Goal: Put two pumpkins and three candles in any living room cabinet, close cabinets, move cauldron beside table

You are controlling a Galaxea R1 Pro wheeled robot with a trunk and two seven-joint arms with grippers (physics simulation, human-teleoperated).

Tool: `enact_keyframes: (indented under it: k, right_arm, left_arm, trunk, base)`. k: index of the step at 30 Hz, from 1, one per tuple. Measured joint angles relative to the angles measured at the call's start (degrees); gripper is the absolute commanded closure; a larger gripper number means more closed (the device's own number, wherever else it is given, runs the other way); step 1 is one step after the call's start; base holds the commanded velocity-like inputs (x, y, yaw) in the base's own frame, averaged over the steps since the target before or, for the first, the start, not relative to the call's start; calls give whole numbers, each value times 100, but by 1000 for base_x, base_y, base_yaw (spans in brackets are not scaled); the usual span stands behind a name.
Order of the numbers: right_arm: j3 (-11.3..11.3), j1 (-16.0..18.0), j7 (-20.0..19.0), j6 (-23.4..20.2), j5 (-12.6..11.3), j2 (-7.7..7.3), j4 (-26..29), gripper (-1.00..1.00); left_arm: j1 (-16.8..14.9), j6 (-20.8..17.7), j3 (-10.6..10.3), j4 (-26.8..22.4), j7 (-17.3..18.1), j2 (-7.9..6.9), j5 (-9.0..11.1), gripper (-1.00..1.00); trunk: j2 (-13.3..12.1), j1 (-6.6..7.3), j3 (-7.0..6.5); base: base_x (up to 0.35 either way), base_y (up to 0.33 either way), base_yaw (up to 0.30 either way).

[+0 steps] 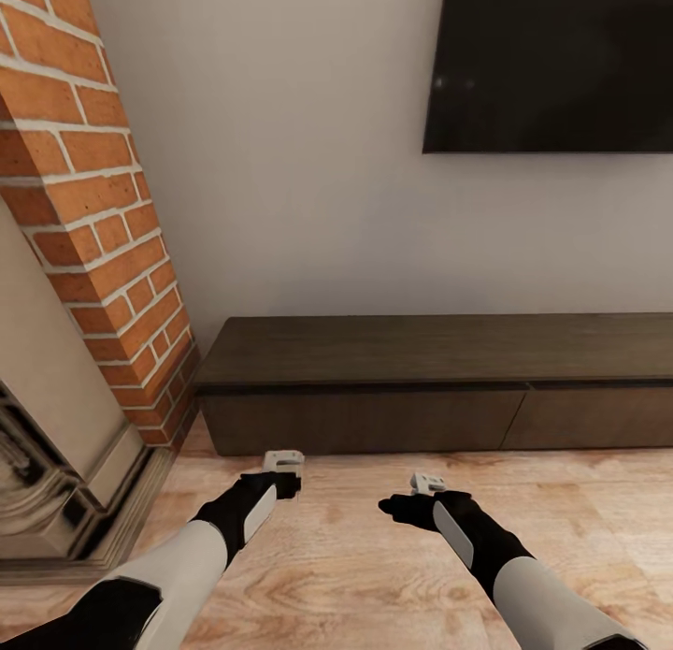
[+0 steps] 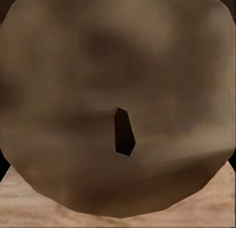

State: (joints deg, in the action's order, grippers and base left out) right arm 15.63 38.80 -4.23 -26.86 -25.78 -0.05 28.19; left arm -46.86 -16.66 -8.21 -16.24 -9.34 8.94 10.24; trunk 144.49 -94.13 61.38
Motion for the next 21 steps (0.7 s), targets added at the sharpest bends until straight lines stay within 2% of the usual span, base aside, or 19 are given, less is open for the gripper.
enact_keyframes:
  k: [8, 10, 12, 14, 18, 20, 21]
  right_arm:
    - [-21, 1, 23, -31, -9, -9, -9, -100]
    - [-22, 2, 28, -32, -10, -10, -20, -100]
    - [-26, 2, 31, -28, -10, -8, -57, -100]
    - [-30, 2, 32, -21, -9, -4, -121, -100]
    - [-33, 3, 33, -12, -9, -2, -185, -100]
    - [-33, 3, 33, -9, -9, -2, -209, -100]
    - [-35, 3, 33, -8, -9, -2, -219, -100]
  left_arm:
    - [2, -80, -27, -1091, 636, 17, 34, 100]
    - [2, -108, -34, -1290, 689, 19, 21, 100]
    - [2, -324, -51, -1574, 756, 21, 35, 100]
    - [5, -777, -72, -1995, 1031, 21, 98, 100]
    - [11, -1648, -84, -2815, 1988, 9, 114, 100]
    - [13, -2168, -88, -3188, 2574, -8, 131, 100]
    - [13, -2261, -85, -3255, 2716, -12, 58, 100]
  trunk:
    - [0, 0, 0]
    - [0, 0, 0]
    - [0, 0, 0]
    - [0, 0, 0]
    - [0, 0, 0]
    - [0, 0, 0]
    - [0, 0, 1]
  base:
    - [0, 0, 0]
    - [0, 0, 0]
    - [0, 0, 0]
    - [0, 0, 0]
    - [0, 0, 0]
    - [0, 0, 0]
    - [0, 0, 0]
